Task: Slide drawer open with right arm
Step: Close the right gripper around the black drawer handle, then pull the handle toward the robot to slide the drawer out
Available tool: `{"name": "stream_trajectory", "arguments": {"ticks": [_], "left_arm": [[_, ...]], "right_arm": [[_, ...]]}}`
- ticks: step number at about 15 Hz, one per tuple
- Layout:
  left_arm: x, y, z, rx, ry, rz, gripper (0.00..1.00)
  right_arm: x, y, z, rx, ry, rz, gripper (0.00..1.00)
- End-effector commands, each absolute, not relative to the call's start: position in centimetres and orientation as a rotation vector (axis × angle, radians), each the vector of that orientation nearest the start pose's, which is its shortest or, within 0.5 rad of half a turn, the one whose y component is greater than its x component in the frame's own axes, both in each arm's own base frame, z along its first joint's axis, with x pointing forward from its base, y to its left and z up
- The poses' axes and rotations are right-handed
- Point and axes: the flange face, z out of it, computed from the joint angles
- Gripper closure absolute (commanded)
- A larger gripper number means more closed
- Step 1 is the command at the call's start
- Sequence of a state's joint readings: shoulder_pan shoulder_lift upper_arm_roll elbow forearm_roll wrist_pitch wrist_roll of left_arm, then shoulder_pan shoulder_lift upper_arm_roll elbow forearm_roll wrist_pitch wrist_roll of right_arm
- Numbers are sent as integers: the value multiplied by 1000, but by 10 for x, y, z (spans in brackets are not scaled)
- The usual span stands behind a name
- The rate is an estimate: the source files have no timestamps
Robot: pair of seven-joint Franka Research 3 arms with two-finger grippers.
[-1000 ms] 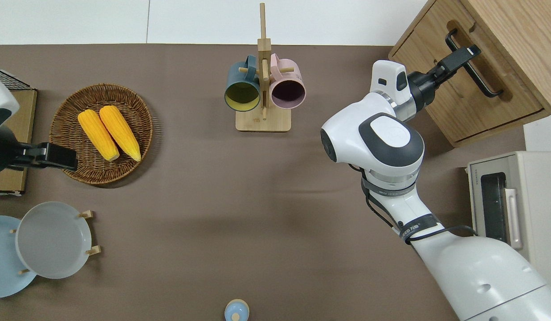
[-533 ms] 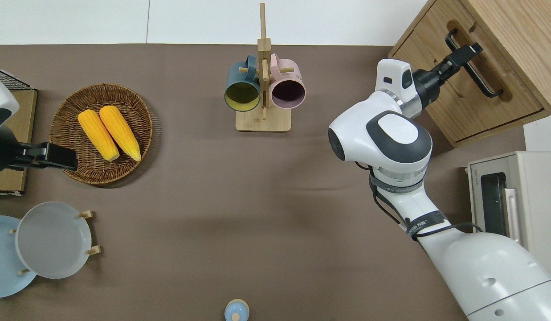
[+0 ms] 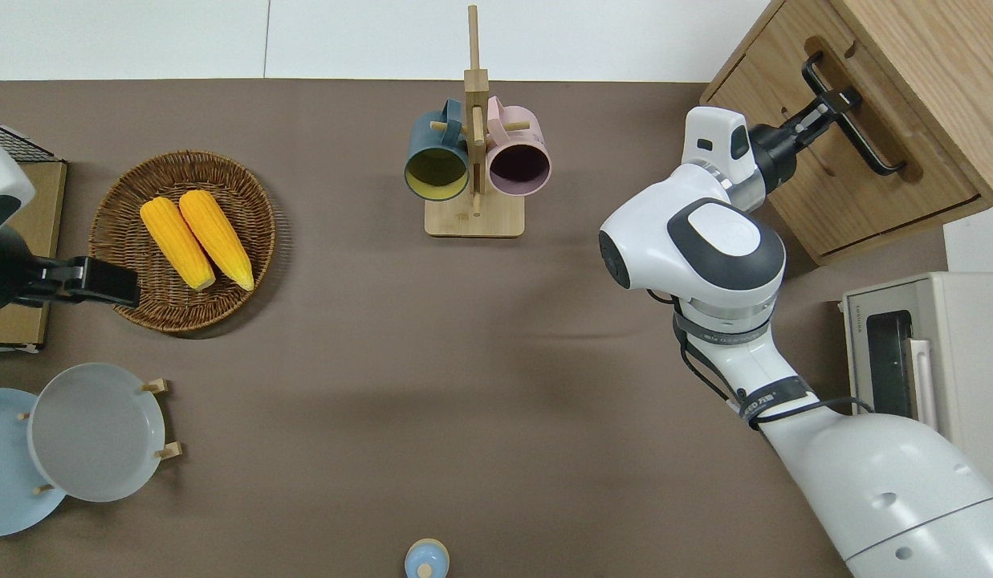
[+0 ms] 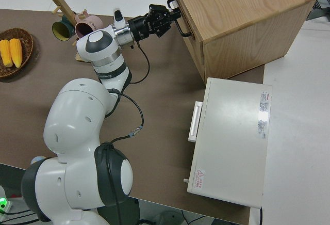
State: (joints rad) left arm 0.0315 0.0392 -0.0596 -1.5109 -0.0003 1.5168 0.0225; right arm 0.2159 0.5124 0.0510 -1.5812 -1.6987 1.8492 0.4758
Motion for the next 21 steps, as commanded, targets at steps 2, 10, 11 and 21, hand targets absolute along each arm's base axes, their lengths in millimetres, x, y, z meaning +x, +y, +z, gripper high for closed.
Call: {"name": "stream_trajectory", "arguments": {"ticks": [2,10,11,21], "left_arm": [[563,-14,630,-3126,97,60,7],[563,-14,630,-3126,97,60,7],[563,-14,630,-3126,97,60,7],[563,-14,630,-3126,97,60,7]], "right_arm": [[700,108,395,1536,533,393,1000],[694,134,399,1536,547,408,1000],[692,140,398,1535,547,404,1000],[647,235,402,1551,501,360,1000]]}}
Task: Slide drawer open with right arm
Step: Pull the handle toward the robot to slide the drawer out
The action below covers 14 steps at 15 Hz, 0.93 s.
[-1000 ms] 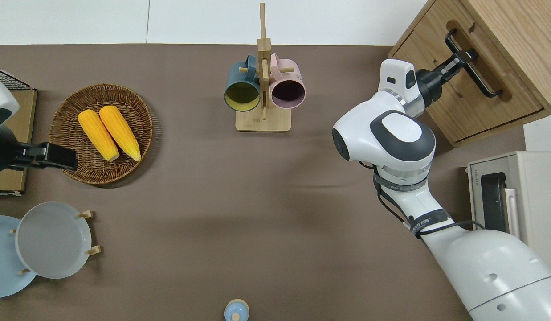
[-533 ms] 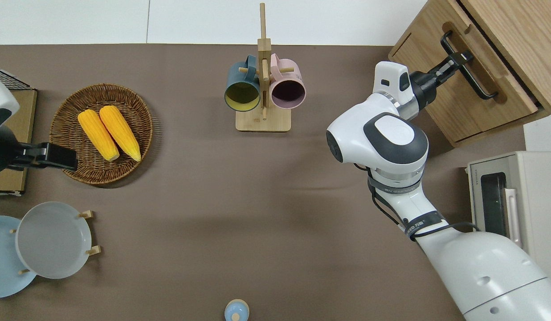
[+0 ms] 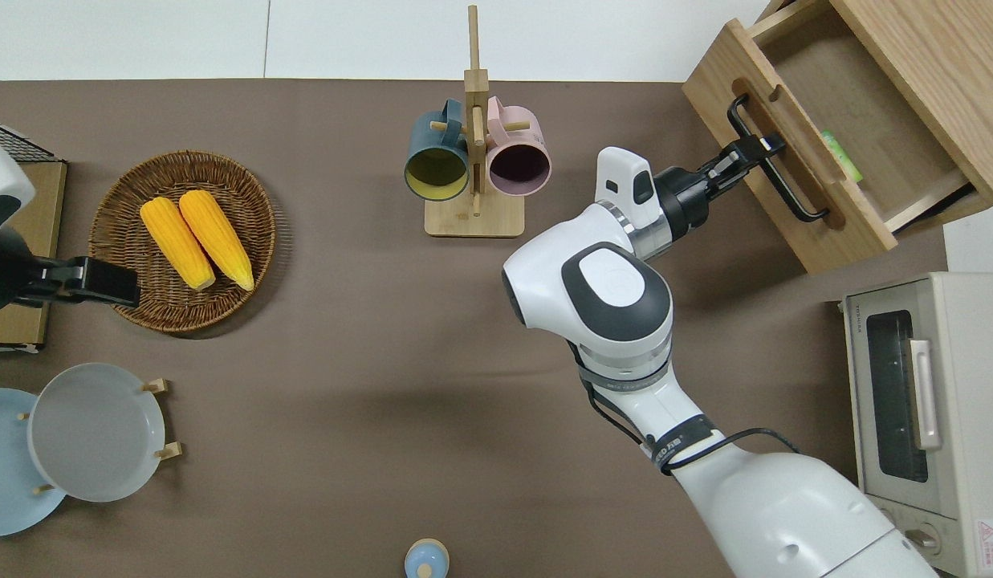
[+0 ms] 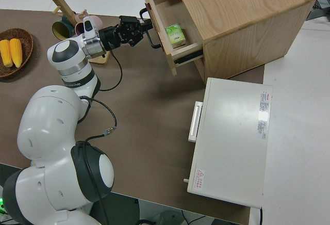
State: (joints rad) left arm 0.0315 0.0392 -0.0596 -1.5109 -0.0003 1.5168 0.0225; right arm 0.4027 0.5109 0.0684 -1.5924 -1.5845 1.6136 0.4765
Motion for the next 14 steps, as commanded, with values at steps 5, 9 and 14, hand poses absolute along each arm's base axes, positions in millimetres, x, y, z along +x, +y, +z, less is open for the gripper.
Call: {"name": "stream_trajectory", "arguments": {"ticks": [5,9,14], "left_arm": [[563,-14,630,-3126,97,60,7],[563,-14,629,-3126,97,62,7],[563,-14,629,-3126,97,62,7]], "right_arm": [[629,266,407,1548,506,329,1000],[615,289,406,1553,514,327,1000],[598,315,405,1546,526,336,1000]]}}
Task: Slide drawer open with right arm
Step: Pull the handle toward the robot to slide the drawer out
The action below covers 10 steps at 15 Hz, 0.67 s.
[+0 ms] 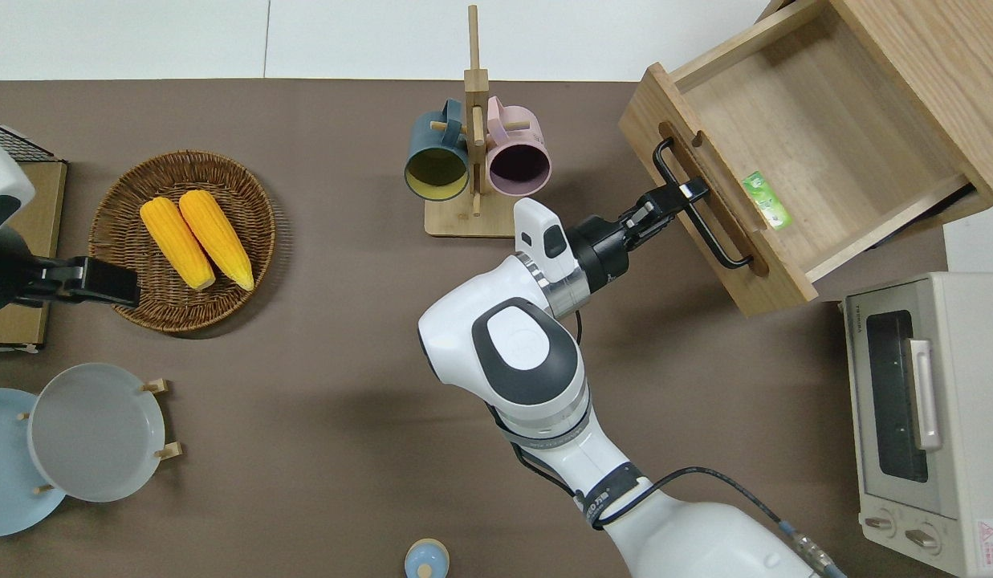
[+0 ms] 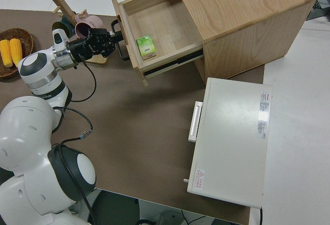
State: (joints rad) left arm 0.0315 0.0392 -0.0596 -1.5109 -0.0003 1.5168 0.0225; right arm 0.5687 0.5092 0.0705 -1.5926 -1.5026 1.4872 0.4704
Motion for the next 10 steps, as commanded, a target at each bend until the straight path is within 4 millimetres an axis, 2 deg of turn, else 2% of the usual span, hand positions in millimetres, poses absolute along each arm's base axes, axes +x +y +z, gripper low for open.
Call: {"name": "stream_trajectory", "arguments": {"ticks": [1,10], "left_arm": [[563,-14,629,-3126,97,62,7],[563,-14,629,-3126,97,62,7]], "right_arm": [[595,319,405,1546,529,338,1000],[590,326,404,1542,532,343,1000]]}}
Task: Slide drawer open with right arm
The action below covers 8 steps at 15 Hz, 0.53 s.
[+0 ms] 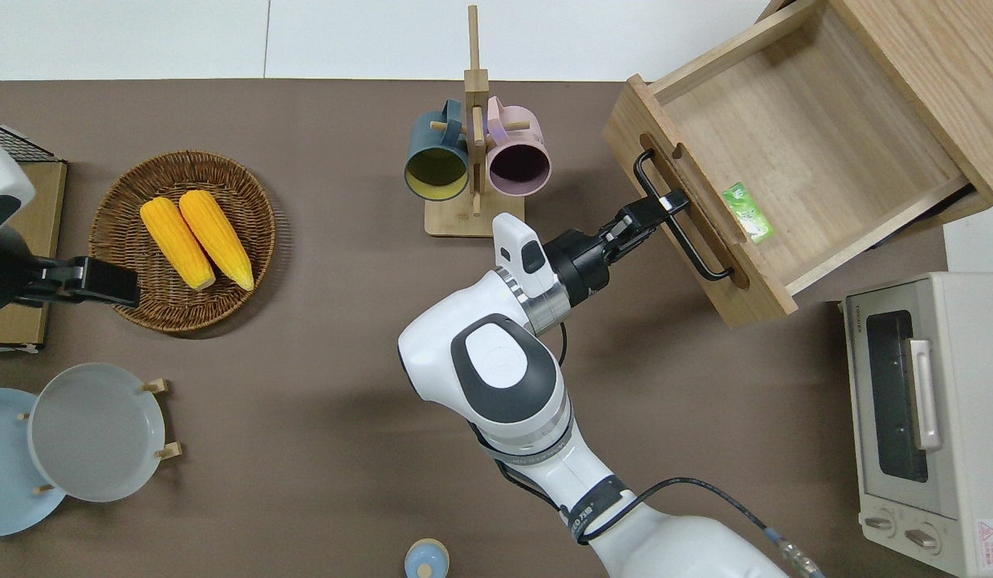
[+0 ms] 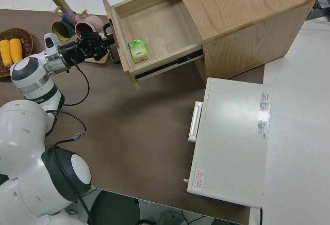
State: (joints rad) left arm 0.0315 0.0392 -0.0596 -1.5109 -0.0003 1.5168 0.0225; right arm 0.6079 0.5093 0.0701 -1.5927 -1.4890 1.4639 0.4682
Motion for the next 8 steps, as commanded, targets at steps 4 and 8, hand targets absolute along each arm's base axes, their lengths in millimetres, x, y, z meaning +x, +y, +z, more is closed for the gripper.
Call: {"name": "stream_trajectory", "arguments": {"ticks": [4,8], "left_arm": [[563,-14,630,-3126,97,60,7],[563,-14,630,-3126,97,60,7]], "right_arm": [[590,326,403,1540,531,344,1000],[590,328,399,1537,527,354,11]]}}
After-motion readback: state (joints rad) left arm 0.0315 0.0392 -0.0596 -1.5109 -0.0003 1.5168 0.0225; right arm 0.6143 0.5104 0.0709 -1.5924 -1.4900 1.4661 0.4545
